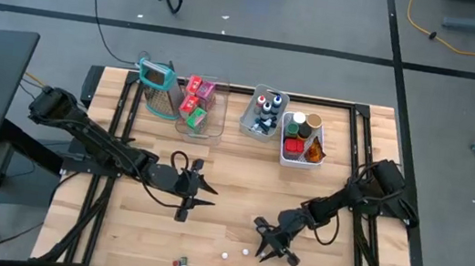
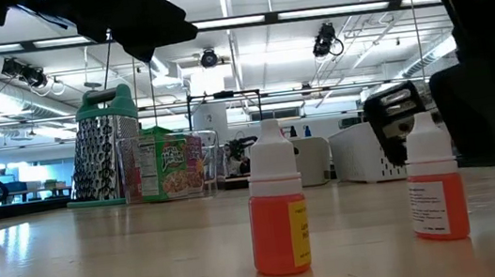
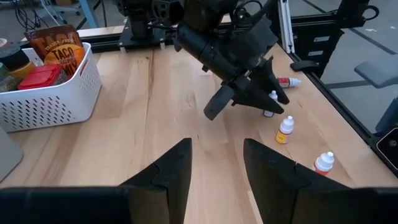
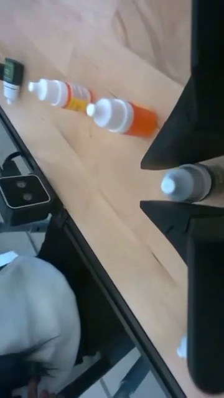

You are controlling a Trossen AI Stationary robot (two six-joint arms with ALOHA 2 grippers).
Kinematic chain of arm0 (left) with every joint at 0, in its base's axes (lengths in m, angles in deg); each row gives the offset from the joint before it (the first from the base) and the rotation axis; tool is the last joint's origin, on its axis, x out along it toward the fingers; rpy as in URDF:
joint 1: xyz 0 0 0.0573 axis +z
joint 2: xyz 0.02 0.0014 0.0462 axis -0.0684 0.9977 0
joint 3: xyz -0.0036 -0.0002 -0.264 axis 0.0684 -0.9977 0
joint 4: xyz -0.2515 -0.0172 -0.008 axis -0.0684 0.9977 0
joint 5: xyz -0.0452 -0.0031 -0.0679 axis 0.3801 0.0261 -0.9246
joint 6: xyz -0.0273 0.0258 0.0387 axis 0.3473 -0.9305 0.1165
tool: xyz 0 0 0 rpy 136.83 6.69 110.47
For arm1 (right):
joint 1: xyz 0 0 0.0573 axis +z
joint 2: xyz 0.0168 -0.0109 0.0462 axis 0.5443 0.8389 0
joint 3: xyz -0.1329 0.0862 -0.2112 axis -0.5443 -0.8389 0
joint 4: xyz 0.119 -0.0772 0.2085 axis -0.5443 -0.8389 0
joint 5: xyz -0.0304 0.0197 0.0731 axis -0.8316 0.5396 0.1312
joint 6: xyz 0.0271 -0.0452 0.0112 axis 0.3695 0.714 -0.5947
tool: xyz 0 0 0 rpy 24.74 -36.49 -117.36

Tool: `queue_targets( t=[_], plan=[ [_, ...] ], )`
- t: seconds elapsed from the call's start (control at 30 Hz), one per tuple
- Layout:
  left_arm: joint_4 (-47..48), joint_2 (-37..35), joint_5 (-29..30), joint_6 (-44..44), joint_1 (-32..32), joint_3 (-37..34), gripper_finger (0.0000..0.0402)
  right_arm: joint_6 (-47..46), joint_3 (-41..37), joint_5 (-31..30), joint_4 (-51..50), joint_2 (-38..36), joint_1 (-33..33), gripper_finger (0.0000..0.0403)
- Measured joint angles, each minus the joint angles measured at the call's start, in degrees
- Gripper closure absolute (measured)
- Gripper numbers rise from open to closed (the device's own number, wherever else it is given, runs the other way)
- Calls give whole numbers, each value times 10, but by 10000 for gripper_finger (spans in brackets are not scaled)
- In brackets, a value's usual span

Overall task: Pick & Place Kitchen Items
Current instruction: Put the top small green food coloring bottle into the gray bin

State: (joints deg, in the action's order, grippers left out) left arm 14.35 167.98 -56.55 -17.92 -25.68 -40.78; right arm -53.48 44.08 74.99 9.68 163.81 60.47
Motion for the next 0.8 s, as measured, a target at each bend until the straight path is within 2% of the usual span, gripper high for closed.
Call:
queue_targets(
  t=[0.17, 0.43, 0.63, 0.8],
  plan=[
    [0, 0, 1, 0, 0, 0, 248, 18, 0, 0, 8, 0, -9, 340],
    [-1, 0, 2, -22, 0, 0, 248, -40, 0, 2, 53, -13, -44, 328],
    [-2, 0, 2, -98, 0, 0, 248, -50, -7, 72, 1, -92, -87, 337],
    [-5, 0, 2, -158, 0, 0, 248, 3, -9, 54, -129, -209, -131, 340]
  ],
)
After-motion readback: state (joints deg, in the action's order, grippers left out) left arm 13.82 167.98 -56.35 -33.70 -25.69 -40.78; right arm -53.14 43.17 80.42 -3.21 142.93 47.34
